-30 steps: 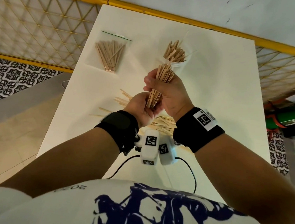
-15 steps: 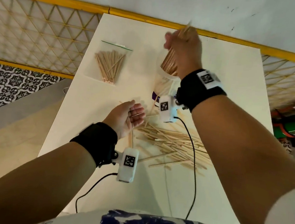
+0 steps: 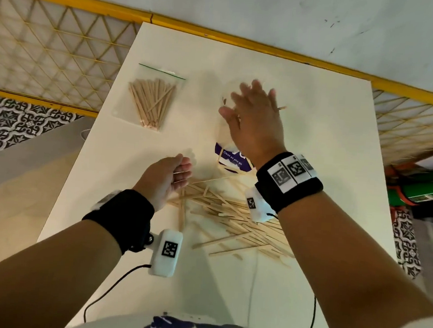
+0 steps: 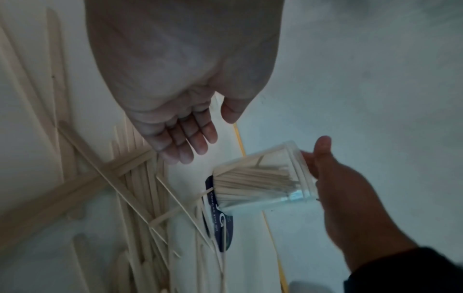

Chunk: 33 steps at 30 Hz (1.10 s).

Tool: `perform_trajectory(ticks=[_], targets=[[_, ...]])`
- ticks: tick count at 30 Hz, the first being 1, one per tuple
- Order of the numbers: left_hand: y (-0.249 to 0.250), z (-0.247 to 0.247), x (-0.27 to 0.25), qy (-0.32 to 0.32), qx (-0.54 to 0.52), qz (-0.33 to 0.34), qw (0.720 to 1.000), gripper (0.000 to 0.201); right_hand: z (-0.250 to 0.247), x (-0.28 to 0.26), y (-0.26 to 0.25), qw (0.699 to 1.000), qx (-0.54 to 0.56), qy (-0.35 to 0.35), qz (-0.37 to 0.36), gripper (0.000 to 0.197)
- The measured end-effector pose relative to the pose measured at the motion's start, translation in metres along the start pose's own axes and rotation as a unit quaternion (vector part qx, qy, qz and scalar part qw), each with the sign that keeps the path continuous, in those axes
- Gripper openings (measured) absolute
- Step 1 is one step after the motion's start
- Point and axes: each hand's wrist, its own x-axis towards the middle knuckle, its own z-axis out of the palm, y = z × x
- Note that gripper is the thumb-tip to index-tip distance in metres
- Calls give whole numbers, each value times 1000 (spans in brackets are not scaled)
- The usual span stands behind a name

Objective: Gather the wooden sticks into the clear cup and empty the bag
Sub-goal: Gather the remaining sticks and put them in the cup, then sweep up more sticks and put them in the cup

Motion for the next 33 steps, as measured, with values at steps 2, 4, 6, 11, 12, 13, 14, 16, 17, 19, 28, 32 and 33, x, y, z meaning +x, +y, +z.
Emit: perform_trajectory(ticks=[2,4,6,11,12,13,14,16,17,19,28,32,33], targets=[[-2,-6,-1,4,60,37,998,19,-12,8,7,999,-1,46,28,63],[-5,-13,-2,5,122,73,990,13,-18,18,16,997,-15,25,74,69],[-7,-19,-5,13,181,91,979,20,-16,22,21,995,-49,-30,79,75],[-14,-32,-8,57,281,132,949,36,-21,11,33,996,-77,-42,28,68],[-15,-34,-10,59,311,146,937,31,-24,5,36,996,-68,-25,47,65],[-15,-35,-11,64,335,167,925,24,-25,-2,40,996,-56,-5,74,63],[-16,-37,-13,78,360,186,911,19,-25,-11,42,994,-42,13,100,63],[-20,-46,-15,110,423,225,871,27,-20,-28,41,992,-21,21,121,61],[-25,-53,-15,124,461,233,847,36,-15,-34,39,994,-27,11,110,61],[-34,-64,-20,132,544,208,802,51,-8,-41,36,996,-64,-7,67,63],[-90,-82,-36,-4,710,199,675,109,-6,-40,42,982,-8,176,-66,29],[-99,-58,-39,-41,718,226,657,95,31,-70,17,984,55,-28,-167,38],[-100,-51,-40,-56,719,234,652,93,44,-72,13,975,39,-126,-180,44]])
